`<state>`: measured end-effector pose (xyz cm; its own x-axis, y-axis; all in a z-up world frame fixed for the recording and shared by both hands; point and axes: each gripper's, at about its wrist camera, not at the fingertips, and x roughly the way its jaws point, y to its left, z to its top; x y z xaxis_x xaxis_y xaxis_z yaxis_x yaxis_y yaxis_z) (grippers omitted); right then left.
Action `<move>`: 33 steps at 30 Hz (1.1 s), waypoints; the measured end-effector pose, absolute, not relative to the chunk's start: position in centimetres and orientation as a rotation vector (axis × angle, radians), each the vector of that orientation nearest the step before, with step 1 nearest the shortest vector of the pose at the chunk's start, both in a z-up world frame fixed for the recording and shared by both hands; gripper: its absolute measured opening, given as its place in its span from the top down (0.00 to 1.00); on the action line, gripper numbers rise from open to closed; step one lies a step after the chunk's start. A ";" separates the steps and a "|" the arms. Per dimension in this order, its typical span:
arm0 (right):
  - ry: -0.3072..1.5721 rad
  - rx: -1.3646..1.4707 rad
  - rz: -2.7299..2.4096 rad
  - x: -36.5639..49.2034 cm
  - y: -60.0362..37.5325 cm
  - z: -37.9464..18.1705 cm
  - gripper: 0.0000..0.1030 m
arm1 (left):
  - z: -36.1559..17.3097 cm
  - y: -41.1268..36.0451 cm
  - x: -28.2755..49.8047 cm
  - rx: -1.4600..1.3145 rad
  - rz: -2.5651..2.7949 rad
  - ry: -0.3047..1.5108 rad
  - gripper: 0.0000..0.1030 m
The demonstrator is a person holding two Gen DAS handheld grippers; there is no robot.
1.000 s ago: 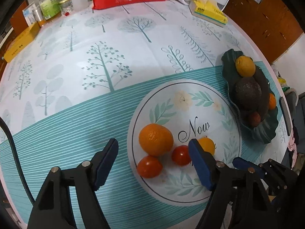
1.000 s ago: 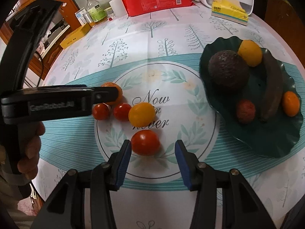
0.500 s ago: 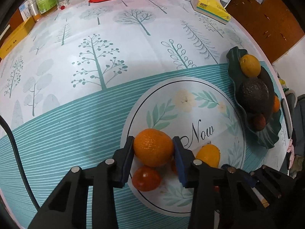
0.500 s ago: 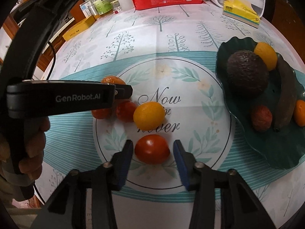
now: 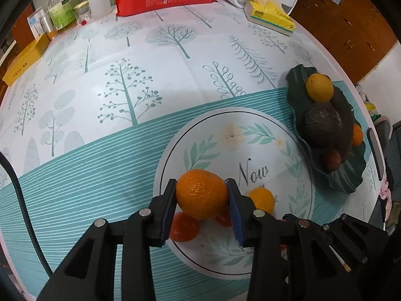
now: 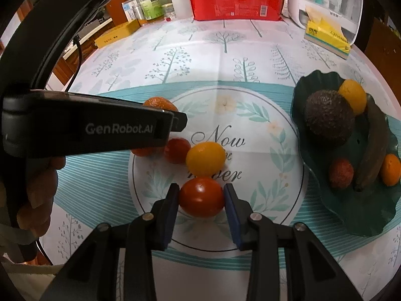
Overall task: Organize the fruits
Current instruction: 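Grasp the tangerine with the left tool while the right tool grasps a cherry tomato, then carry tangerine and cherry tomato into the green bowl and open both tools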
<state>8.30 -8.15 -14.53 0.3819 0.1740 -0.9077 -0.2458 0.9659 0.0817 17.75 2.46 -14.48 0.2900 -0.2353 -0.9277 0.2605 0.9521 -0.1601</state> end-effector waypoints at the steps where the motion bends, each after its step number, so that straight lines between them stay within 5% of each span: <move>1: 1.141 -0.071 0.271 8.2 -8.2 -14.3 0.65 | -14.2 2.4 17.6 0.026 -0.331 1.229 0.64; 33: 0.981 -0.014 0.220 5.2 -23.5 -6.3 0.65 | -4.9 -14.0 13.9 0.096 -0.384 1.100 0.64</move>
<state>5.24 -23.48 -6.33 0.5360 0.1784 -0.8252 -0.1907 0.9777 0.0875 13.92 -13.99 -4.88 0.3955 -0.2556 -0.8822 0.3497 0.9301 -0.1127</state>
